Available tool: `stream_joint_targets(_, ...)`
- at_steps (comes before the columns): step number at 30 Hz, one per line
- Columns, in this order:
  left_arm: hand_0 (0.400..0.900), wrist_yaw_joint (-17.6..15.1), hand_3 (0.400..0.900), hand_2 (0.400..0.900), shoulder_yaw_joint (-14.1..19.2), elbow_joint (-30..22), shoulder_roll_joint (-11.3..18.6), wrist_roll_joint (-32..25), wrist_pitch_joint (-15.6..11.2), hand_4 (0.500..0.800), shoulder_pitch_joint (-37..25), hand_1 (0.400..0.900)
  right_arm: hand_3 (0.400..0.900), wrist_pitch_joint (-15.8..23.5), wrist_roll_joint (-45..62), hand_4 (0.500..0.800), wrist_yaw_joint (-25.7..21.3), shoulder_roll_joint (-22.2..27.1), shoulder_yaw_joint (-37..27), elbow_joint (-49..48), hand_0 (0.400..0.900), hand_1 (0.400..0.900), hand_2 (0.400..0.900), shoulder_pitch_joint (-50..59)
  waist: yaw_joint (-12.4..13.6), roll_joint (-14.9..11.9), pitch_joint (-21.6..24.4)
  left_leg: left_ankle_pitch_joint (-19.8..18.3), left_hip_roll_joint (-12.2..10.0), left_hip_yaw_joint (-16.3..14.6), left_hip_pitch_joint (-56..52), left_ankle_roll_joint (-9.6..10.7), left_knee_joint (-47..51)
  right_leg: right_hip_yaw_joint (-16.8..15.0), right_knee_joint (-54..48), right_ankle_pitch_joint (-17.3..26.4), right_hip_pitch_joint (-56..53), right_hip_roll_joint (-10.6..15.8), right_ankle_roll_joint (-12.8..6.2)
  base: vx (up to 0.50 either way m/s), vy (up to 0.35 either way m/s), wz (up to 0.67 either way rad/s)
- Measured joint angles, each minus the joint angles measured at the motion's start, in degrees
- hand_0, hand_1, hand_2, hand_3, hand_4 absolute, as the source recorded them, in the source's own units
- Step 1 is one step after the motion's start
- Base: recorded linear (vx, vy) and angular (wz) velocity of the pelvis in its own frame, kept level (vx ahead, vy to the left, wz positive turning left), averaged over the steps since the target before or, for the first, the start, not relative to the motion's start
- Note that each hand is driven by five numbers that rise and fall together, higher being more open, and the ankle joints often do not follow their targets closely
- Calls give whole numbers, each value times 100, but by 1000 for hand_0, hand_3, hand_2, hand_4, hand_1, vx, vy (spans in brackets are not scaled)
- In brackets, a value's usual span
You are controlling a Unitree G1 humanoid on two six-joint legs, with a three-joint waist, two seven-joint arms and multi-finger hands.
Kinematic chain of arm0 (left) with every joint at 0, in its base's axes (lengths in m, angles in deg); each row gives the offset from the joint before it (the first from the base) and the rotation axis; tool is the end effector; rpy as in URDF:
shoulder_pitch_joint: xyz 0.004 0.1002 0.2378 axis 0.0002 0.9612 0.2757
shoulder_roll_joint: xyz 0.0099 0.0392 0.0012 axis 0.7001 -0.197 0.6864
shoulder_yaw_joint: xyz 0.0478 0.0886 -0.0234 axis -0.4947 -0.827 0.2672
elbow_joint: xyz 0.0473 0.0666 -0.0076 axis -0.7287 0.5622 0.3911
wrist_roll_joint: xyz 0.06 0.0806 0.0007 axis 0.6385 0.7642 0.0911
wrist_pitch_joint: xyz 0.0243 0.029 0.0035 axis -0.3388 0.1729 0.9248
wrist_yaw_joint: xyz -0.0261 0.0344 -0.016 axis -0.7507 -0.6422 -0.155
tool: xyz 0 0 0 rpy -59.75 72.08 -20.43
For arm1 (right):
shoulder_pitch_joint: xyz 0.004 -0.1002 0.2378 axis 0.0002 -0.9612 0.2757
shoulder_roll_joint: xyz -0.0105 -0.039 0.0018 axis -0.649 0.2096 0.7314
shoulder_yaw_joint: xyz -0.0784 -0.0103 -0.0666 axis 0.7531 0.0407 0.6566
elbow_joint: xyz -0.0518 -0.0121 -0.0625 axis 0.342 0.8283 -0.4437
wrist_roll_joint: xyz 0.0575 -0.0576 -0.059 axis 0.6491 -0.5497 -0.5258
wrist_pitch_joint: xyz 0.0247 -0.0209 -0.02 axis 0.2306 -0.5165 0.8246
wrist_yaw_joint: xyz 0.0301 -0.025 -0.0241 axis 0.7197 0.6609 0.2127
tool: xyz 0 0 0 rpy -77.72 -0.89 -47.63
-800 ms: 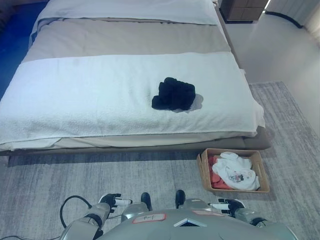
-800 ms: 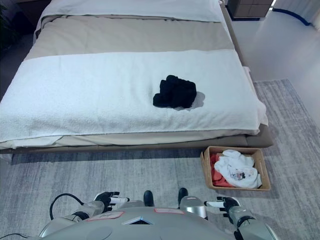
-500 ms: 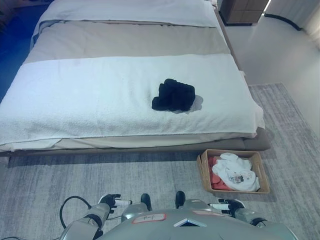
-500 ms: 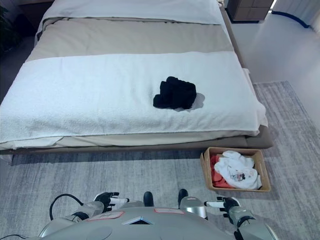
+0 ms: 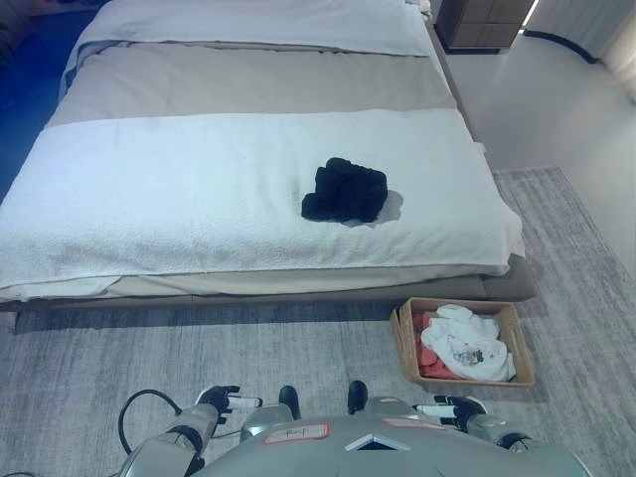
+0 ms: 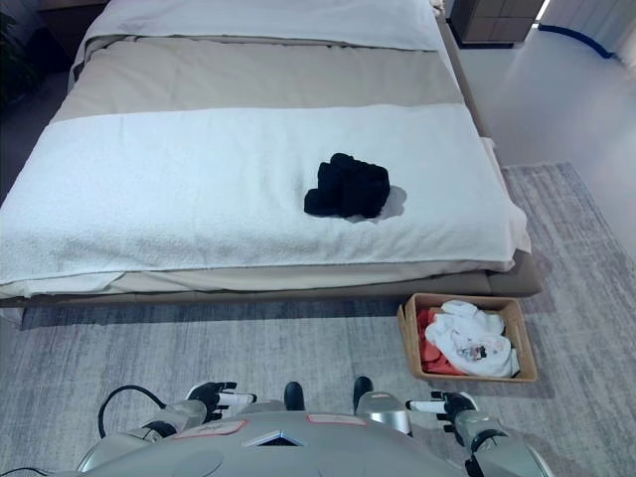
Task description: Put the clothes on the bed into the basket.
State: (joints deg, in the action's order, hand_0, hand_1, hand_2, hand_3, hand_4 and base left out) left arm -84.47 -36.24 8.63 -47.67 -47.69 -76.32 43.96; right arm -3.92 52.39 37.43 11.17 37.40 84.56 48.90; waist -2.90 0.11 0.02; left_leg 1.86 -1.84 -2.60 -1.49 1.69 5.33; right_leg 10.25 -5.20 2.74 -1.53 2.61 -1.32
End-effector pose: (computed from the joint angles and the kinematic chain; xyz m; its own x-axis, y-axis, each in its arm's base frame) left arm 0.0611 0.2268 -0.1185 0.1991 0.1859 -0.9622 0.2296 0.9457 0.2302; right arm 0.0415 -0.2563 -0.1128 0.1273 -0.2070 -0.9700 -0.1433 0.9639 -0.2245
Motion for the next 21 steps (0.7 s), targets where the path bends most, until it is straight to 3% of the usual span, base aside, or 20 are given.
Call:
stream_joint_targets(15, 900, 69, 900, 900, -117, -72, 9, -64, -1, 800, -27, 900, 900, 10, 1, 800, 4, 1, 7, -14, 900, 900, 900, 21, -21, 18, -2, 21, -22, 106, 162, -2, -30, 90, 28, -21, 117, -28, 32, -11, -55, 7)
stream_joint_targets(21, 900, 74, 900, 900, -98, 12, 20, -83, -40, 800, -233, 900, 900, 8, 4, 800, -4, 36, 5, -15, 900, 900, 900, 168, 14, 149, -254, 91, -13, 323, 498, 174, -646, 211, 26, -80, 120, -44, 60, -19, -124, 18)
